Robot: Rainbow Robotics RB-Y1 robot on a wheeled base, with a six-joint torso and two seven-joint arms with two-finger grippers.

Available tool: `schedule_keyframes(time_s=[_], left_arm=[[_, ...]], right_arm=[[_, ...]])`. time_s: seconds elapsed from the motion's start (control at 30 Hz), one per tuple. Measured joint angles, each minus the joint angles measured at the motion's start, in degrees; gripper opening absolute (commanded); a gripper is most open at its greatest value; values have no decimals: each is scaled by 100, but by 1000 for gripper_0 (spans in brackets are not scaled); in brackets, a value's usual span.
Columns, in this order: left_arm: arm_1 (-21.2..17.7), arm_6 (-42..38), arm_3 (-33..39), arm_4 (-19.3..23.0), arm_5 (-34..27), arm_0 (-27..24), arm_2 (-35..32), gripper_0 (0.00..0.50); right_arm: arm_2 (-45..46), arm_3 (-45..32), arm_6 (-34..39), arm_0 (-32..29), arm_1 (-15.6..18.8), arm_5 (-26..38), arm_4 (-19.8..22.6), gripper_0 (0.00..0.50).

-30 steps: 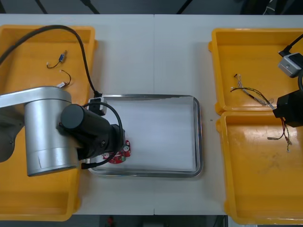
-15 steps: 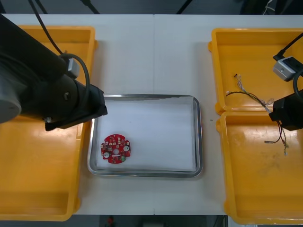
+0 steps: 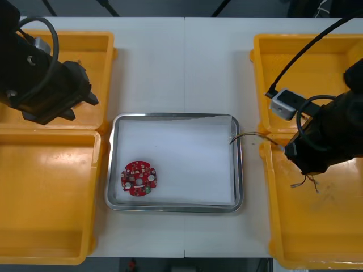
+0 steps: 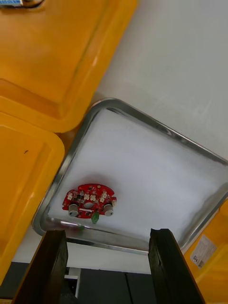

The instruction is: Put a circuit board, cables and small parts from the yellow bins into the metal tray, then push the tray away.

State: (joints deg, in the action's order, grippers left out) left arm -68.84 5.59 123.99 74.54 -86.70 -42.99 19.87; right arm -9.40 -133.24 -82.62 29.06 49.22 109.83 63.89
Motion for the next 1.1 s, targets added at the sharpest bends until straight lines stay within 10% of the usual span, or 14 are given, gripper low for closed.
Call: schedule_keyframes(time_s=[0.53,0.87,1.1], left_arm=[[-108,156,-1189,-381,4,-1,-217,500],[-108,2767,-1910,-878,768,-1,-217,500],[-108,3012,-2306,-1206,1135,-1,-217,500]], right_arm=[[-1868,152,-1954,944,-241,-874,-388,0],[-3034,1115,-2329,1432,-819,-1601,-877,0],[-3754,1811,-2329,1688,-1206,-2197,-1262,0]])
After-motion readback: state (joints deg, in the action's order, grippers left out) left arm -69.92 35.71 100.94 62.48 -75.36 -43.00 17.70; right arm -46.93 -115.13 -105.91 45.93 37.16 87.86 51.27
